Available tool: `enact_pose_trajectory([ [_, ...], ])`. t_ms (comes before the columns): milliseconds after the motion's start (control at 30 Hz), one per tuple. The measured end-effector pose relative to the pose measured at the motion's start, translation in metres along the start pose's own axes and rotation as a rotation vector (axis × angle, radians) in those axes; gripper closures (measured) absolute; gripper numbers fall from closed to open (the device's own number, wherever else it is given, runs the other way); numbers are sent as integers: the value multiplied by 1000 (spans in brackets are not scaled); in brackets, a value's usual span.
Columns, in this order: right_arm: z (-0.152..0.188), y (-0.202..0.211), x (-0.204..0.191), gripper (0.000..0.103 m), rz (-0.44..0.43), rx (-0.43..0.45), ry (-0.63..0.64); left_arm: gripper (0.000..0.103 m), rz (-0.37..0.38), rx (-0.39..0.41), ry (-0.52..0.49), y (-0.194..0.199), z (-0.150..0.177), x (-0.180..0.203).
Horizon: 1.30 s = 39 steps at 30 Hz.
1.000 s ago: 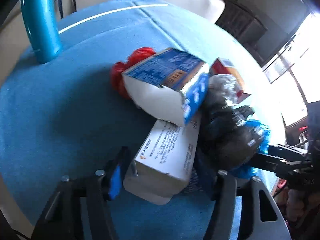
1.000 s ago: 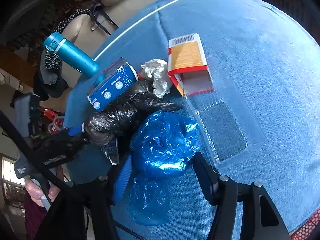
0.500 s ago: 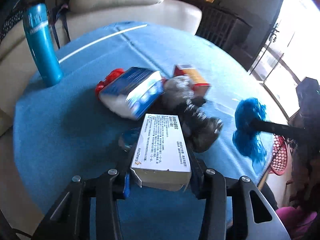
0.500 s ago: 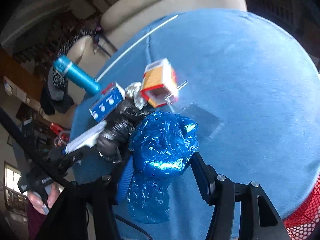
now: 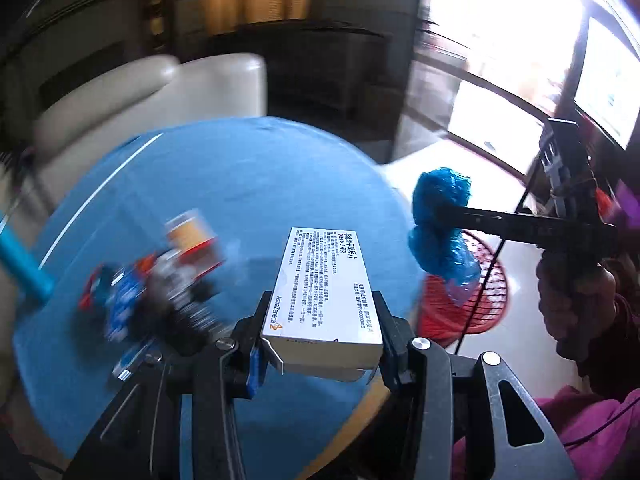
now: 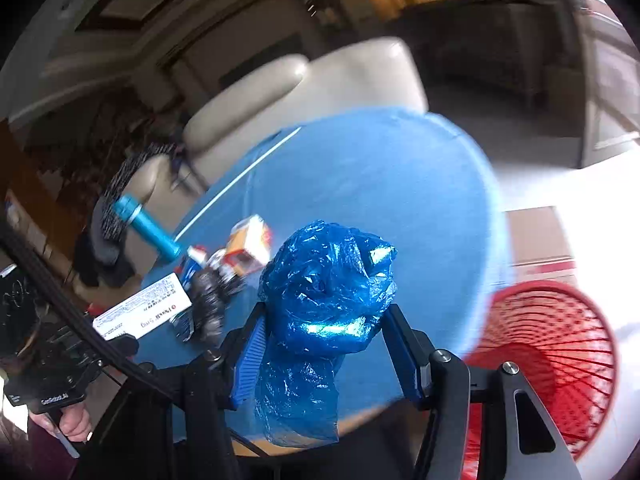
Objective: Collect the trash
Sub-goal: 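Carry both items to the red basket and open both tools to drop them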
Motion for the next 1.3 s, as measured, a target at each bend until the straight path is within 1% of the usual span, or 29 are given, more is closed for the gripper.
enact_pose_trajectory([
  [100, -7, 35, 42, 43, 60, 51, -46, 56, 77, -12, -70, -19, -13, 46],
  [133, -9, 40, 52, 43, 75, 62, -58, 56, 105, -21, -97, -30, -19, 67],
  [200, -9, 58, 78, 42, 116, 86, -92, 56, 156, -42, -122, -47, -27, 93],
  [300, -6, 79, 117, 42, 165, 106, -155, 55, 209, -74, -143, -71, -31, 121],
  [367, -2, 91, 141, 42, 188, 113, -204, 53, 249, -115, -150, -91, -32, 141],
  [500, 4, 103, 171, 40, 216, 120, -271, 53, 287, -172, -169, -117, -23, 165],
  [600, 9, 116, 188, 39, 227, 127, -298, 52, 314, -193, -160, -131, -17, 177],
  [633, 9, 117, 192, 39, 225, 129, -306, 52, 326, -200, -148, -138, -15, 176],
  [667, 10, 118, 195, 38, 219, 131, -316, 51, 339, -208, -135, -134, -12, 174],
  [700, 11, 117, 197, 36, 211, 128, -323, 48, 350, -218, -122, -133, -11, 173],
  [733, 11, 113, 198, 36, 206, 123, -329, 47, 351, -232, -112, -135, -9, 170],
  [800, 14, 109, 202, 36, 208, 103, -344, 46, 327, -242, -98, -138, -6, 162],
  [867, 16, 107, 204, 36, 201, 97, -358, 46, 310, -223, -81, -133, -8, 150],
  [933, 14, 102, 201, 35, 190, 98, -354, 46, 258, -196, -76, -123, -10, 132],
  [1067, 8, 96, 189, 35, 202, 113, -290, 46, 100, -149, -31, -96, -1, 75],
  [1133, 3, 89, 178, 35, 173, 119, -280, 46, 14, -118, 12, -73, 8, 41],
  [1167, 0, 83, 171, 35, 158, 119, -276, 46, -44, -99, 45, -57, 14, 16],
  [1200, -3, 75, 161, 35, 139, 113, -264, 45, -86, -86, 72, -45, 18, -2],
  [1267, -9, 57, 138, 35, 100, 89, -223, 44, -222, -57, 150, -11, 32, -56],
  [1300, -12, 45, 121, 35, 76, 74, -191, 43, -262, -49, 172, -3, 37, -70],
])
Point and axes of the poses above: each gripper's, at about its wrist camera, not at the fingertips, and y roughly against the way its jaws point, x to its right, z to its underside, the point moved 7 cm from there along -y, roughly the way its jaws point, and after that the axes turned 12 degrees about x, right-handed, at the moved point
